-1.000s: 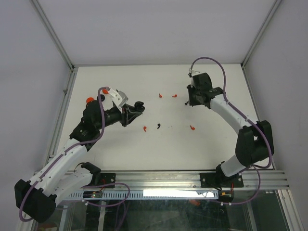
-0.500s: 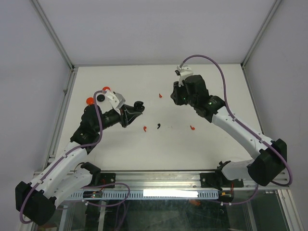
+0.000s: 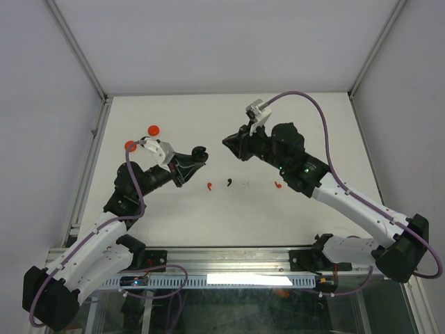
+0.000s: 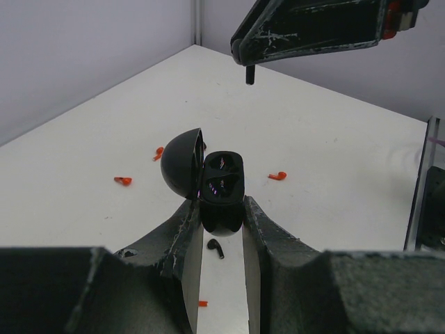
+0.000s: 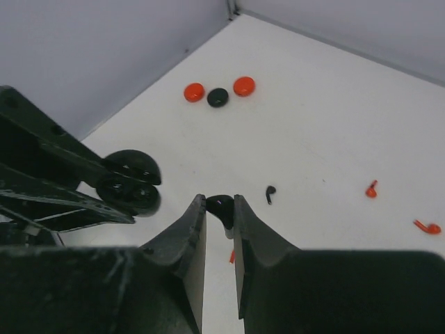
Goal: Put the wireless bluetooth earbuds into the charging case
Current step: Place the earbud in the charging case.
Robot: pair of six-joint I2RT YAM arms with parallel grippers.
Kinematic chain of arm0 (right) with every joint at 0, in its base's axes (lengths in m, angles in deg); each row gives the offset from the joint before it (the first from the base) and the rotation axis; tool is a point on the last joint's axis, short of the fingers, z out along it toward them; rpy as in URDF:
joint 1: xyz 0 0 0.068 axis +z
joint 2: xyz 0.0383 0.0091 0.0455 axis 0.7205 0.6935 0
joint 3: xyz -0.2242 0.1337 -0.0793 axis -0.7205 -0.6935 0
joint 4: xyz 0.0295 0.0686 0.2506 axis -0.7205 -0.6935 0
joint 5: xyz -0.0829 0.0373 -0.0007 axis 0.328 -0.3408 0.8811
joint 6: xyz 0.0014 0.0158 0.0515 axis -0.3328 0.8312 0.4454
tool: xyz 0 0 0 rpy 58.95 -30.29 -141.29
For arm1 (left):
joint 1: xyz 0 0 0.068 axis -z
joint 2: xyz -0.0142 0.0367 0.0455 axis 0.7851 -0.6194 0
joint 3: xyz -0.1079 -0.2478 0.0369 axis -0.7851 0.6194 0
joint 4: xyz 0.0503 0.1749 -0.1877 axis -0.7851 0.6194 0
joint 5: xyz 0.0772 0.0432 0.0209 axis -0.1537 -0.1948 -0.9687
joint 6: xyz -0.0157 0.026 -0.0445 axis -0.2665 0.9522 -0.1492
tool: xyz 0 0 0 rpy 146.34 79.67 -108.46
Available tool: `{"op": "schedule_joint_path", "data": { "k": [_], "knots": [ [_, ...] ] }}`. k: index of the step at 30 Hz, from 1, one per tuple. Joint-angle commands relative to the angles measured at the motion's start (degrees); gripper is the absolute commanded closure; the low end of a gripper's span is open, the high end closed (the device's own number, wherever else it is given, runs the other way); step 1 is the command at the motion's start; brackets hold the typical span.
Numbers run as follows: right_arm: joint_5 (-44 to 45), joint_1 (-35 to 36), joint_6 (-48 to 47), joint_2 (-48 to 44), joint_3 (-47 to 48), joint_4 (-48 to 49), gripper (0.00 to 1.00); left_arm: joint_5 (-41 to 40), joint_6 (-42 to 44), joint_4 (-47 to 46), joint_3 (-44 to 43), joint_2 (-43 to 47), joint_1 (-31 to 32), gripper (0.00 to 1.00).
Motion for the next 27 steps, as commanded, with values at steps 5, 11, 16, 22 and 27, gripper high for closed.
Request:
{"op": "schedule_joint_path", "data": {
  "k": [5,11,16,22,27],
  "knots": [
    [-9.99,3.2,3.25,-4.35,-4.5,20.01,0.83,4.12,-0.37,-10.08,1.99,1.97,-1.06,1.0],
    [-14.36,4.6,4.04,-3.83,-6.47,26.21,0.83,7.92,2.23,-12.14,3.2,2.9,-1.07,1.0],
    [-17.59,5.73,4.67,-1.89,-6.08,28.14,0.82,9.3,4.39,-12.44,3.8,3.84,-1.03,1.0],
    [-20.16,6.87,4.68,0.09,-4.97,28.06,0.82,9.49,7.24,-12.45,4.53,5.43,-1.08,0.99],
    [-20.75,7.61,4.5,1.18,-4.66,26.7,0.82,9.86,7.71,-12.45,4.63,6.12,-1.07,0.99]
  ]
}}
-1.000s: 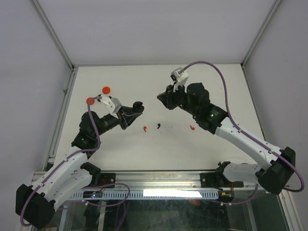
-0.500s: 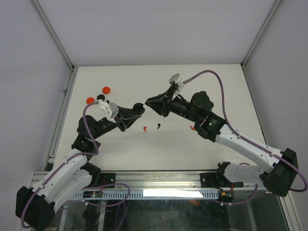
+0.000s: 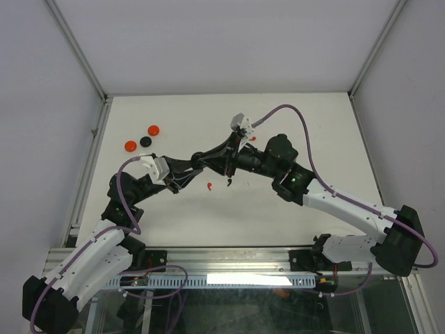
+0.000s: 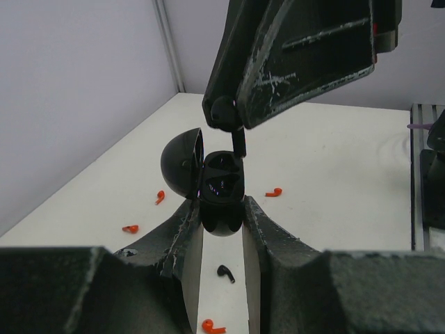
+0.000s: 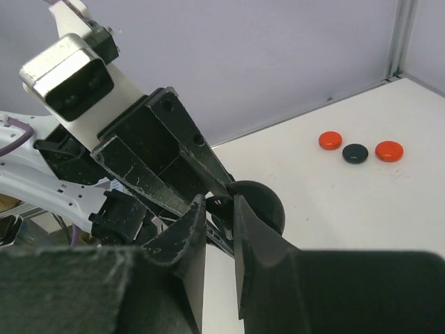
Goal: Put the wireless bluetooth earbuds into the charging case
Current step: Place the earbud in the charging case.
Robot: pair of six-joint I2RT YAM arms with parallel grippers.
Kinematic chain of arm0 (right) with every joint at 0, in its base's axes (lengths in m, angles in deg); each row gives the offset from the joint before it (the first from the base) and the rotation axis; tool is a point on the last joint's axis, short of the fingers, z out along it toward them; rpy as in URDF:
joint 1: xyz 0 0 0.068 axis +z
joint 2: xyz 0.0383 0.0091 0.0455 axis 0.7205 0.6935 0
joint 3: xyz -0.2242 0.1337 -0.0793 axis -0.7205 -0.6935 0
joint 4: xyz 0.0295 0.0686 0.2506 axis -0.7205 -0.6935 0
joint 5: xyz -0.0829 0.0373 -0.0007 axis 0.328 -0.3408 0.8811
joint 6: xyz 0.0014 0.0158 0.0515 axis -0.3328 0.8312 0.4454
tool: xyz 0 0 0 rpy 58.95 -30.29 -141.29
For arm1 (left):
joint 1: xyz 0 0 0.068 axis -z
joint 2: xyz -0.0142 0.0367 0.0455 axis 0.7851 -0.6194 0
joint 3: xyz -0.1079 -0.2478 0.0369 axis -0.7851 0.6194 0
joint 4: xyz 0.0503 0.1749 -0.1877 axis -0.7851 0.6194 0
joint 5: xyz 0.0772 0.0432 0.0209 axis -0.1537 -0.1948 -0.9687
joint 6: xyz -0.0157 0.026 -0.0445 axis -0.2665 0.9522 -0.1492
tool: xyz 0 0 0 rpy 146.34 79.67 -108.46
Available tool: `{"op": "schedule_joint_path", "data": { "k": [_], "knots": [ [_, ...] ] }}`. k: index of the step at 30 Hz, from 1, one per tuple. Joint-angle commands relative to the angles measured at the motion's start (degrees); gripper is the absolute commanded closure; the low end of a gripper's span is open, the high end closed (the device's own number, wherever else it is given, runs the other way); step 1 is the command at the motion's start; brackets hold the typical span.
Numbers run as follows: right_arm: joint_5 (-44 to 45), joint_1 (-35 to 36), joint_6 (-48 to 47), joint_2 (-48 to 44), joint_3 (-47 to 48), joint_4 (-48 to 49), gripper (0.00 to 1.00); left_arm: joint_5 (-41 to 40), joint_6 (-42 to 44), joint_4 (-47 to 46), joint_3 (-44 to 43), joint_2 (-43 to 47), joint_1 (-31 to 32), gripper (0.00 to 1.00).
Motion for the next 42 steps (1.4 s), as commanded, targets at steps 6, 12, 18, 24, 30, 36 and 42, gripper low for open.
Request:
{"op": "schedule_joint_path", "data": {
  "k": [6,12,18,24,30,36,42],
  "knots": [
    [0.26,1.25,-0.37,0.74,1.99,2.6,0.82,2.51,2.06,-3.49,0.04,1.21,-0.68,0.99],
    [0.08,1.54,-0.46,1.13,2.39,2.73,0.82,2.53,1.91,-3.37,-0.09,1.12,-0.68,1.0],
    [0.44,1.76,-0.8,1.75,2.59,1.9,0.82,2.15,1.61,-3.37,-0.05,1.45,-0.64,1.0],
    [1.46,2.39,-1.48,2.44,2.78,0.22,0.82,1.37,1.42,-3.4,-0.04,2.12,-0.68,1.0],
    [1.46,3.63,-1.48,2.62,3.9,-2.67,0.82,-1.92,1.19,-3.29,0.29,2.91,-0.76,1.0],
    [1.46,5.74,-1.48,3.79,5.31,-5.29,0.82,-4.57,0.82,-2.47,0.05,2.79,-0.77,1.0],
    [1.46,7.4,-1.48,4.91,6.63,-7.11,0.82,-5.58,0.32,-2.47,0.12,2.8,-0.75,1.0]
  ]
}}
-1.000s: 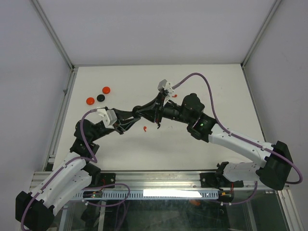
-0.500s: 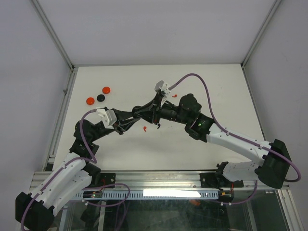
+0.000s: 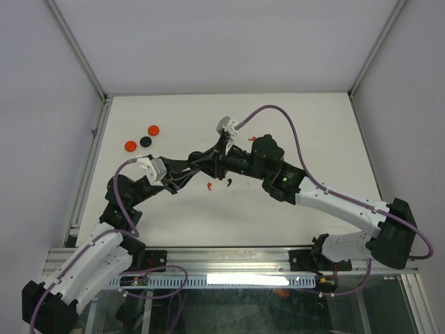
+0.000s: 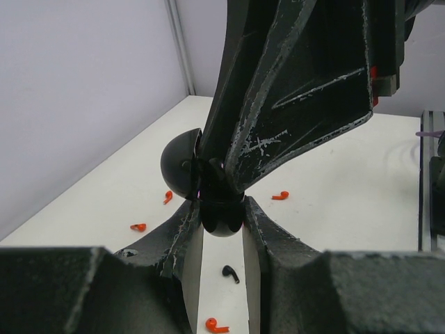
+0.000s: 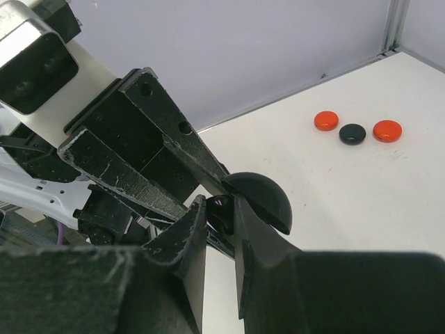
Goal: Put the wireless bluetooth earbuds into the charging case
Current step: Place the earbud in the charging case, then pick up the earbud from the center of the board.
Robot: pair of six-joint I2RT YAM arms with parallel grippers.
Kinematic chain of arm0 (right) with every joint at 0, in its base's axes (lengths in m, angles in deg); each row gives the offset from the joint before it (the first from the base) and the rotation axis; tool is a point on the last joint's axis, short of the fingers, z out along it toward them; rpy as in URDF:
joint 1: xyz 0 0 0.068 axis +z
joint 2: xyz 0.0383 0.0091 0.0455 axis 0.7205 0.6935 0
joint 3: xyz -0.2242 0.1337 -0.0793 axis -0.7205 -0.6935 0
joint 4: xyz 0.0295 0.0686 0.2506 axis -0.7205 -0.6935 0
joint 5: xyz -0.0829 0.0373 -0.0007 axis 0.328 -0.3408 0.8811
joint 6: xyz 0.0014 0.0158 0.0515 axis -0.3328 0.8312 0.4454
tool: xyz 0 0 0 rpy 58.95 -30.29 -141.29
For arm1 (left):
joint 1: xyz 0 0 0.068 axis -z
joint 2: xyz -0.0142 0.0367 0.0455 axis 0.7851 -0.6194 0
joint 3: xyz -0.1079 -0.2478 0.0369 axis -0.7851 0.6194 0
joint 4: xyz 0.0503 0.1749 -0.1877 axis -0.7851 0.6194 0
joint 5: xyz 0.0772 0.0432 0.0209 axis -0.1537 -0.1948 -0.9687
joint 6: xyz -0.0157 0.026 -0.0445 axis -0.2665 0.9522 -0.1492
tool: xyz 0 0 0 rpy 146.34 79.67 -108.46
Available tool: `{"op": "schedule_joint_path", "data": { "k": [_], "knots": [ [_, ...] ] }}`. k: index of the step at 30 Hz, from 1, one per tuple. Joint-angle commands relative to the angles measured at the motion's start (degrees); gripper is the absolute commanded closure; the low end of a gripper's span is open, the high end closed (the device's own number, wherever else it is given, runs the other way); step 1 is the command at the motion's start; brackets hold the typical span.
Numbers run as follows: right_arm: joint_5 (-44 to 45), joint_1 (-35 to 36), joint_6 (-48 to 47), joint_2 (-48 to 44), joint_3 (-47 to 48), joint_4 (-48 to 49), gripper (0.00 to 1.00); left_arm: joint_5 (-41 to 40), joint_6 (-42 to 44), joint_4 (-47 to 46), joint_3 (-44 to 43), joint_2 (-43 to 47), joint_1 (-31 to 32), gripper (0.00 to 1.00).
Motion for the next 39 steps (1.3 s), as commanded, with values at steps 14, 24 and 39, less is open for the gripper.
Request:
{"op": "schedule_joint_path", "data": {
  "k": [14,24,39],
  "knots": [
    [12.75,3.13,-10.7,-1.36,8.69,-10.66,0.47,-9.43,-0.55,-0.17,-1.51,-0.26,-0.92,1.0],
    [20.68,0.61,-13.32,-2.99,12.21,-19.52,0.42,-11.22,-1.25,0.47,-1.69,-0.32,-1.25,1.0],
    [20.31,-24.08,-7.35,6.68,8.27,-27.51,0.41,-16.75,-0.81,4.74,-3.24,-0.57,-1.82,1.0]
  ]
}}
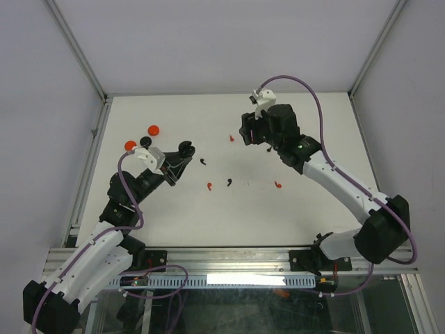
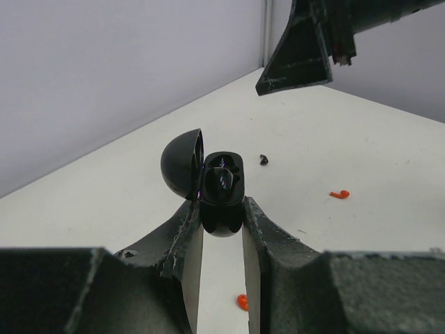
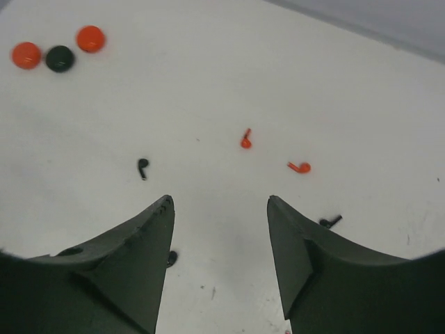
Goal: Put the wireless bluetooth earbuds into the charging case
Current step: Pick up the earbud from the center of the board.
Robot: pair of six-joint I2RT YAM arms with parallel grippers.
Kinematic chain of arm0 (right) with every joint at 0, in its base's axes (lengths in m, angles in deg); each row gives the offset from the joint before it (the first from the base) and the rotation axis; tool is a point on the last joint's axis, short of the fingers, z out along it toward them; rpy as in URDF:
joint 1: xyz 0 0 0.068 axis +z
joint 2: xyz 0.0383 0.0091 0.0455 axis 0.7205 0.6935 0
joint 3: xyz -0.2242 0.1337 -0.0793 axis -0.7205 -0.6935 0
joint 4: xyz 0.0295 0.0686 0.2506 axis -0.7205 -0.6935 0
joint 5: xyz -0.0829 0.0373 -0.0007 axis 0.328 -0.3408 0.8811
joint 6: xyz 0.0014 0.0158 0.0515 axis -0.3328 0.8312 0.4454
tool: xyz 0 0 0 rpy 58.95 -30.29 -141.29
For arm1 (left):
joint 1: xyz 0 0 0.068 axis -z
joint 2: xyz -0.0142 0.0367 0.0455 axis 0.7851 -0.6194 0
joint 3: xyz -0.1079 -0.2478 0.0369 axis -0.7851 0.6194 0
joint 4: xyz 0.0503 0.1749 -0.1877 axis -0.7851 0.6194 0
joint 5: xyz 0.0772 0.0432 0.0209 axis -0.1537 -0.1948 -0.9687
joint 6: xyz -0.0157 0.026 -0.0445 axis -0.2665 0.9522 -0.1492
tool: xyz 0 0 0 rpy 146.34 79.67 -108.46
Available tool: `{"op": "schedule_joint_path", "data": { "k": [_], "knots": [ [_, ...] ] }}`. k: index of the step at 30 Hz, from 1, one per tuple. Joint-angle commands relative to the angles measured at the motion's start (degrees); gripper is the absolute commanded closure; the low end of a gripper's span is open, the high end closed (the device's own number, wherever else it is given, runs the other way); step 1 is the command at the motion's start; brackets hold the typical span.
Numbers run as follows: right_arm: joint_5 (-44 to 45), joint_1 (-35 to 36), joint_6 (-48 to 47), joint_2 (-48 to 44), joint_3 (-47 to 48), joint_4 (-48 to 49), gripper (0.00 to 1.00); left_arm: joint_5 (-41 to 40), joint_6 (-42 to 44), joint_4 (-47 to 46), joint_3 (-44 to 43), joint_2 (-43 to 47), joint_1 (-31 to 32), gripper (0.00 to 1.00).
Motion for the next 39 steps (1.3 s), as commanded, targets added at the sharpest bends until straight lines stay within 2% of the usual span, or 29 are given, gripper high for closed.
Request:
{"op": "schedule_joint_path", "data": {
  "k": [1,7,17,28,39],
  "knots": [
    [-0.4,-5.94,1.72,3.83,-2.23,-0.57,0.41,-1.63,-0.12,0.02,-3.0,-0.13,-0.66,1.0],
    [-5.23,-14.09,-0.12,11.17,-3.79,3.15,0.41,-1.88,0.33,0.98,-3.44,0.11,-0.94,1.0],
    [-19.72,-22.94,-3.49,26.16,3.84,3.08,0.41,-1.47,0.75,1.54,-3.61,-0.17,-1.15,1.0],
    [-27.59,-26.83,-4.95,35.13,9.81,-0.05,0.4,-0.48,0.99,1.99,-3.94,-0.8,-1.32,1.0],
    [-30.33,-27.65,-6.86,38.14,10.68,-5.12,0.4,1.03,0.75,2.17,-4.36,-1.5,-1.43,1.0]
  ]
}}
